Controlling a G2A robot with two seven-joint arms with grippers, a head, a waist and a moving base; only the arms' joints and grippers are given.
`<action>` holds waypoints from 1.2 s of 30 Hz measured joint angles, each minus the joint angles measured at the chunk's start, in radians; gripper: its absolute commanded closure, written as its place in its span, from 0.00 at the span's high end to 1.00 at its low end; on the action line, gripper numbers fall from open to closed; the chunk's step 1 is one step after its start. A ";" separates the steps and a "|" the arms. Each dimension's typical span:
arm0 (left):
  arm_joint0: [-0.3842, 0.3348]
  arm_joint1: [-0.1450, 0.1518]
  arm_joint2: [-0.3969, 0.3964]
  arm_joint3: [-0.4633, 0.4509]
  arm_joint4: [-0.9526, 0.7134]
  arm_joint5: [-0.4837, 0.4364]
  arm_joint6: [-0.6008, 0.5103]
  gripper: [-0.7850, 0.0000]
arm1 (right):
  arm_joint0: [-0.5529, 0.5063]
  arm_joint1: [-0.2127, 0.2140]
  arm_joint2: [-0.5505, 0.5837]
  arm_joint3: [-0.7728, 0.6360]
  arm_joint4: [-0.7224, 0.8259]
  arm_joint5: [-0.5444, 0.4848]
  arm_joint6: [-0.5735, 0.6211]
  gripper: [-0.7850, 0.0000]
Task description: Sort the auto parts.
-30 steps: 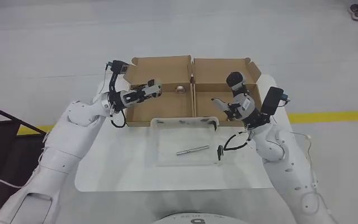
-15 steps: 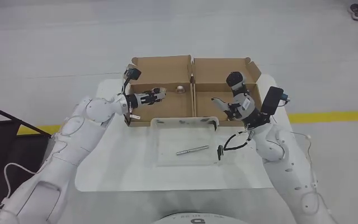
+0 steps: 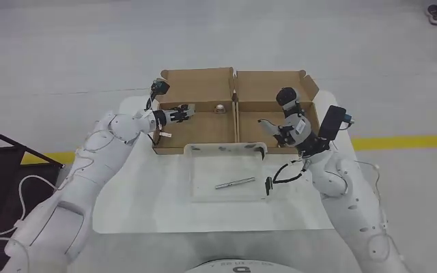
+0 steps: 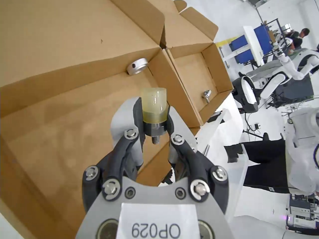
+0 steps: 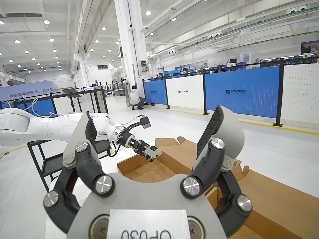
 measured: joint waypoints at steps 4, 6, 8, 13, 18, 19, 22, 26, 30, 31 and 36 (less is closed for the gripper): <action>-0.002 -0.010 0.002 0.013 -0.014 -0.026 -0.003 1.00 | 0.000 0.000 0.000 0.000 0.000 0.000 0.000 1.00; 0.003 -0.012 0.002 0.009 -0.019 -0.041 -0.003 1.00 | 0.000 0.000 0.000 0.000 0.000 0.000 0.000 1.00; 0.009 -0.012 0.001 0.004 -0.016 -0.074 -0.017 1.00 | 0.000 0.000 0.000 0.000 0.000 0.000 0.000 1.00; 0.041 0.003 -0.045 -0.013 -0.066 -0.169 -0.032 1.00 | 0.000 0.000 0.000 0.000 0.000 0.000 0.000 1.00; 0.099 0.034 -0.123 -0.059 -0.133 -0.260 -0.056 1.00 | 0.000 0.000 0.000 0.000 0.000 0.000 0.000 1.00; 0.101 0.035 -0.124 -0.060 -0.134 -0.260 -0.057 1.00 | 0.000 0.000 0.000 0.000 0.000 0.000 0.000 1.00; 0.099 0.034 -0.122 -0.059 -0.132 -0.258 -0.056 1.00 | 0.000 0.000 0.000 0.000 0.000 0.000 0.000 1.00; 0.099 0.034 -0.122 -0.059 -0.132 -0.258 -0.056 1.00 | 0.000 0.000 0.000 0.000 0.000 0.000 0.000 1.00; 0.112 0.038 -0.134 -0.109 -0.088 -0.302 -0.022 1.00 | 0.002 -0.001 -0.008 -0.007 0.004 -0.002 0.010 1.00; 0.124 0.043 -0.150 -0.132 -0.062 -0.322 0.008 1.00 | 0.005 -0.001 -0.017 -0.011 0.010 -0.010 0.022 1.00; 0.185 0.072 -0.248 -0.195 0.003 -0.359 0.120 1.00 | 0.030 -0.002 -0.069 0.020 0.042 -0.078 0.104 1.00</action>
